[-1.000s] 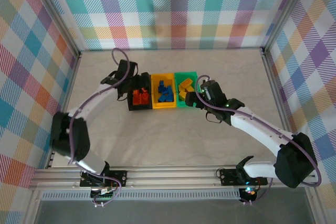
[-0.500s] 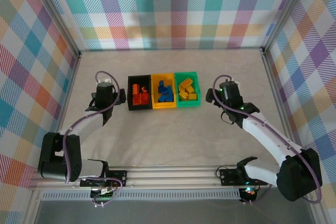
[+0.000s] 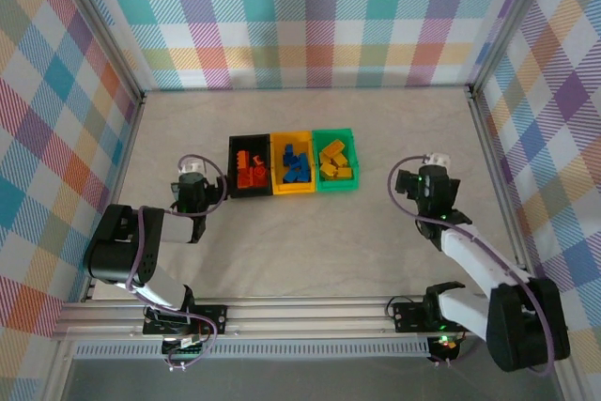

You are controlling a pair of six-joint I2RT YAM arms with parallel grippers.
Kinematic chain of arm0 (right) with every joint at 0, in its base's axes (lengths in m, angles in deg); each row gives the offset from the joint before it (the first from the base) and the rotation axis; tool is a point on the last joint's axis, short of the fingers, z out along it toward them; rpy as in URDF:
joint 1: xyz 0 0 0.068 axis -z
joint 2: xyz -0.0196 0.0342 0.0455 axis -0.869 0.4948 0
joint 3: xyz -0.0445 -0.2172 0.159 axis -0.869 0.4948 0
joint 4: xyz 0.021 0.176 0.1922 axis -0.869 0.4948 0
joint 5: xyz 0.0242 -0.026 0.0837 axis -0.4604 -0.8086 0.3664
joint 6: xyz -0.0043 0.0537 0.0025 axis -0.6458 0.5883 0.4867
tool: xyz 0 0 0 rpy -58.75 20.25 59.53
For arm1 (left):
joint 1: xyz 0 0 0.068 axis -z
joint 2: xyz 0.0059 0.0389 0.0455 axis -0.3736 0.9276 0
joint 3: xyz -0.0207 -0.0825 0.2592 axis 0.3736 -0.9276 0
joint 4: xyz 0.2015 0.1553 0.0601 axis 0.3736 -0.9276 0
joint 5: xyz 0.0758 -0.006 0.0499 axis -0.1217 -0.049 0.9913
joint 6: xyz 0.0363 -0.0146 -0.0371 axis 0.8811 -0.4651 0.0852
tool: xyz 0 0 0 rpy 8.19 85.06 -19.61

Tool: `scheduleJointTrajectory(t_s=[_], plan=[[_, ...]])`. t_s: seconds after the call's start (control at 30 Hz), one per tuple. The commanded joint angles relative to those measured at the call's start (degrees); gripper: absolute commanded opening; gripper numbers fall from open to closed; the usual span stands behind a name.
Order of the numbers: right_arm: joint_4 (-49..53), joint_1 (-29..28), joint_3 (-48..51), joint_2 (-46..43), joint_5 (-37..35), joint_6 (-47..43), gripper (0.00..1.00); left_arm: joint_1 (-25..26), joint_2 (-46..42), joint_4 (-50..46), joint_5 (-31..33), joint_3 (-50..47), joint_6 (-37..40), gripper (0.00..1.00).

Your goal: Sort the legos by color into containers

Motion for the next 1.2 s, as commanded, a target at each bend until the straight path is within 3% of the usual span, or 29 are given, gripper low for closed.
scheduleJointTrajectory(t_s=[0.0,0.2,0.27,0.37,0.4,0.53,1.17], plan=[[-25.2,1.6,3.9,6.5,4.8,-7.6,1.0,-0.2,-0.6,5.3,2.5,-0.4,-1.2,1.0],[-35.5,5.3,1.4,21.2,14.4,-7.5,1.0,-0.2,-0.5,5.5,2.6,-0.3,-1.0,1.0],[-30.2,6.9,-0.6,20.8,18.6,-6.9,1.0,-0.1,-0.6,5.4,2.6,-0.3,-1.0,1.0],[-35.9,8.7,2.1,22.9,22.6,-6.4,1.0,-0.1,-0.5,5.5,2.6,-0.3,-1.0,1.0],[-41.9,8.6,3.6,24.4,22.7,-6.9,1.0,-0.1,-0.6,5.5,2.6,-0.3,-1.0,1.0],[-35.6,8.5,1.4,23.4,22.6,-6.6,1.0,-0.1,-0.5,5.4,2.6,-0.3,-1.0,1.0],[-37.6,8.5,2.4,23.2,22.1,-6.4,1.0,0.0,-0.4,5.1,2.4,0.0,-0.9,1.0]])
